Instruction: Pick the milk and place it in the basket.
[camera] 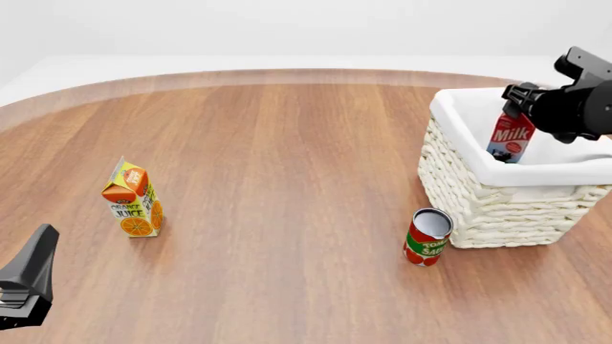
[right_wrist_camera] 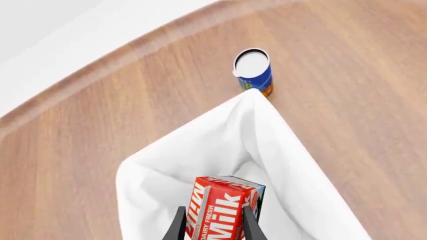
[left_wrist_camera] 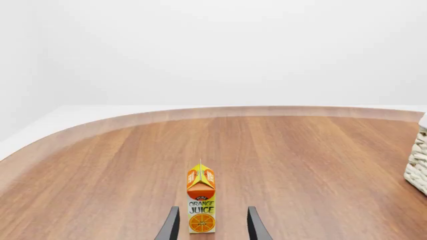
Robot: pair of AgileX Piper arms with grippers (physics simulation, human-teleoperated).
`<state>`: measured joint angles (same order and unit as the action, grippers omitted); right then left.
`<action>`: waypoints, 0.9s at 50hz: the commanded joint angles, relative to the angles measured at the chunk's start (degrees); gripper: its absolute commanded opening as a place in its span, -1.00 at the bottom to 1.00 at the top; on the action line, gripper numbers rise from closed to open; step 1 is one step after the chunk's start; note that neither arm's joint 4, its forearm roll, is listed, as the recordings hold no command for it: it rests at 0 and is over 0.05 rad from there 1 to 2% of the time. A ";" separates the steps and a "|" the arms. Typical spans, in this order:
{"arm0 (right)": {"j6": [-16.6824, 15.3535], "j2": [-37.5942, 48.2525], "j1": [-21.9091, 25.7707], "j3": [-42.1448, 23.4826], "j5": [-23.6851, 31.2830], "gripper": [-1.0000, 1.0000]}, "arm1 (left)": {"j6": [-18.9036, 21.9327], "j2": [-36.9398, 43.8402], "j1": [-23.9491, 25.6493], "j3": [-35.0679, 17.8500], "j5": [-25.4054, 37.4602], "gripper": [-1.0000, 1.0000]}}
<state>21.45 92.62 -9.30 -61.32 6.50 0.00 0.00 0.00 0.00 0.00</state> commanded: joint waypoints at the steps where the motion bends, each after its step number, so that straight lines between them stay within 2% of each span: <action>1: 0.43 0.53 -0.10 -0.99 -1.23 -1.00 | 0.00 0.00 0.00 0.00 0.00 1.00; 45: -0.47 4.56 -0.09 -1.19 -4.34 -1.00 | 0.00 0.00 0.00 0.00 0.00 1.00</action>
<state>20.20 96.98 -9.46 -61.53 3.14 0.00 0.00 0.00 0.00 0.00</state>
